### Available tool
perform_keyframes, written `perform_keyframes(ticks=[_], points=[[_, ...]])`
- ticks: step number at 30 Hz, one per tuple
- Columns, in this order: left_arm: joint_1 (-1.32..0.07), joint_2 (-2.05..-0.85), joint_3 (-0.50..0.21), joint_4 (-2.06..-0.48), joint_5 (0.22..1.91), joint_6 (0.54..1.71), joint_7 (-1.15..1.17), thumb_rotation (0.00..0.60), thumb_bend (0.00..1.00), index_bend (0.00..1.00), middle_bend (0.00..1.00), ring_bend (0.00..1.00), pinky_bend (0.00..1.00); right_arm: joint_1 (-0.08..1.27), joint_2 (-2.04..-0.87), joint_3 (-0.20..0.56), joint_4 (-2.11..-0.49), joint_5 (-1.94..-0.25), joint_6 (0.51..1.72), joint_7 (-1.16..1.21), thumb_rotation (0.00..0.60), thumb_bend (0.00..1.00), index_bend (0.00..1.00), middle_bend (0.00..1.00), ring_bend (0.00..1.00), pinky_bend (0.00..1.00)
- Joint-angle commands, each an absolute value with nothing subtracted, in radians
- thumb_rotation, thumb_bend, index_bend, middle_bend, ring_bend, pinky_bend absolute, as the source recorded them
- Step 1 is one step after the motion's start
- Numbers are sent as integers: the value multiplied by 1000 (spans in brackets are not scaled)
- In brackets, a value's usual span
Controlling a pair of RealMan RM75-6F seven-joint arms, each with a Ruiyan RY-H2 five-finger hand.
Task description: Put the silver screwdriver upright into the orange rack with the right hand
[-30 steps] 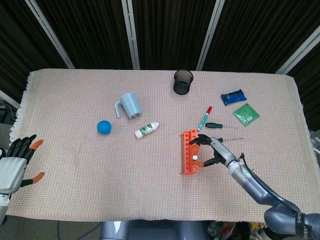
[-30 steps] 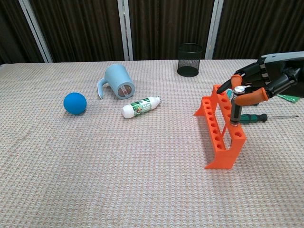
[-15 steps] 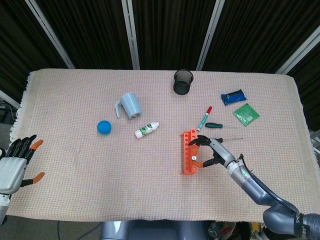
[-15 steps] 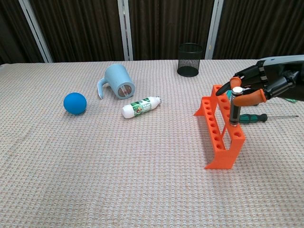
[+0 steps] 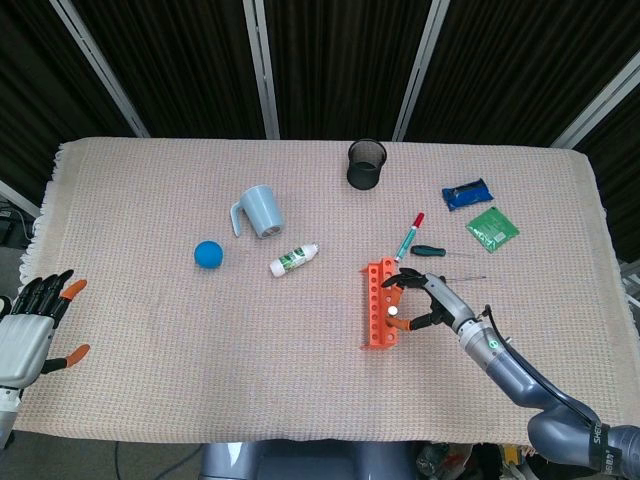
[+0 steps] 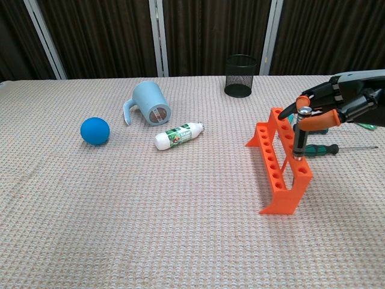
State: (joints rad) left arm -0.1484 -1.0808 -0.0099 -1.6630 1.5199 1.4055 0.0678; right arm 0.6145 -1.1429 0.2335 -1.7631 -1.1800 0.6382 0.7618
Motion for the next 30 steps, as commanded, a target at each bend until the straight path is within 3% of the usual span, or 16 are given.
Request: perform_keyframes(ticks=[1, 14, 17, 25, 30], points=[[-149, -1081, -10, -1663, 1520, 1406, 68, 600, 181, 118, 0, 0, 0, 612, -1144, 234, -1759, -1182, 636, 767, 600, 285, 623, 260, 7, 0], [-150, -1082, -10, -1665, 1523, 1406, 68, 600, 181, 117, 0, 0, 0, 579, -1126, 233, -1759, -1225, 646, 814, 600, 285, 614, 254, 0, 0], [-150, -1082, -10, -1666, 1523, 1407, 69, 600, 181, 118, 0, 0, 0, 572, -1121, 232, -1762, -1244, 650, 829, 600, 277, 569, 239, 0, 0], [-149, -1081, -11, -1669, 1525, 1412, 70, 600, 181, 118, 0, 0, 0, 565, -1106, 226, -1764, -1325, 651, 887, 600, 34, 361, 170, 0, 0], [-149, -1080, -10, -1670, 1526, 1411, 69, 600, 181, 118, 0, 0, 0, 565, -1099, 221, -1759, -1363, 658, 919, 600, 15, 330, 156, 0, 0]])
